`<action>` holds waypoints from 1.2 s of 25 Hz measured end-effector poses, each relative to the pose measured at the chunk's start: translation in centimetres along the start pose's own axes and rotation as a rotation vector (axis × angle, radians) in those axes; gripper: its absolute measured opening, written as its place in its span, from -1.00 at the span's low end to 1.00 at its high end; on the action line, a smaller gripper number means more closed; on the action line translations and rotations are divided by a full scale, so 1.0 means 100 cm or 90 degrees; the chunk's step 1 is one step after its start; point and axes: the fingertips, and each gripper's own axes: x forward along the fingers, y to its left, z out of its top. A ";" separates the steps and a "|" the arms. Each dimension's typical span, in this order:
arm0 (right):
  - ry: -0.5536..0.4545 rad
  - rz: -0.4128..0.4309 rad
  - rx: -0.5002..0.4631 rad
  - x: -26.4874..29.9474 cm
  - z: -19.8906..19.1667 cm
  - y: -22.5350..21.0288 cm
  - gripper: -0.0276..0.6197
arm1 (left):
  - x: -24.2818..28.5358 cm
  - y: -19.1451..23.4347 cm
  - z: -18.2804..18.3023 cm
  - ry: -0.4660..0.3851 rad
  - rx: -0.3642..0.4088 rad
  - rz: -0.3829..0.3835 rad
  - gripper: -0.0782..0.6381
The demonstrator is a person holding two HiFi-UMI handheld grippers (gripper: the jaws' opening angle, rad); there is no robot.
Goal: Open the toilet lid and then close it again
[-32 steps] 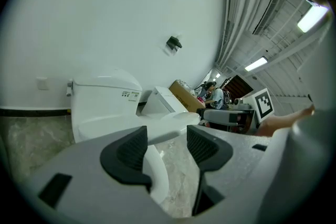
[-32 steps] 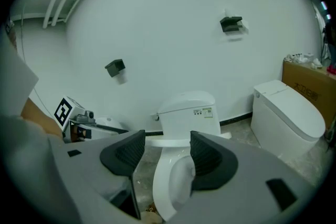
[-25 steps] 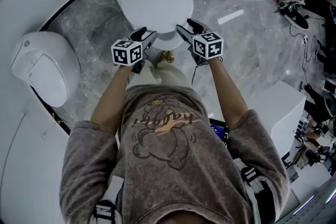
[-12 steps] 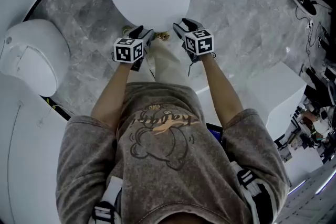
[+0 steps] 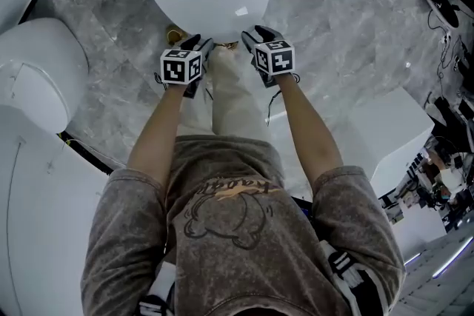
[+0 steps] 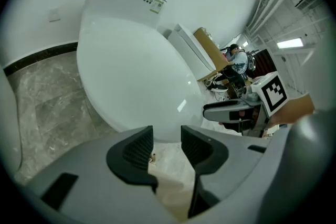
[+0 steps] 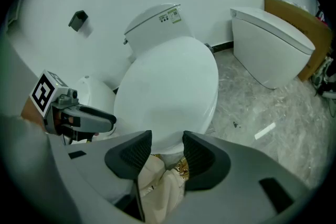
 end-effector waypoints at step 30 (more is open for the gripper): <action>-0.246 0.024 -0.082 -0.190 0.181 0.085 -0.36 | -0.224 -0.081 0.183 -0.235 0.088 -0.019 -0.33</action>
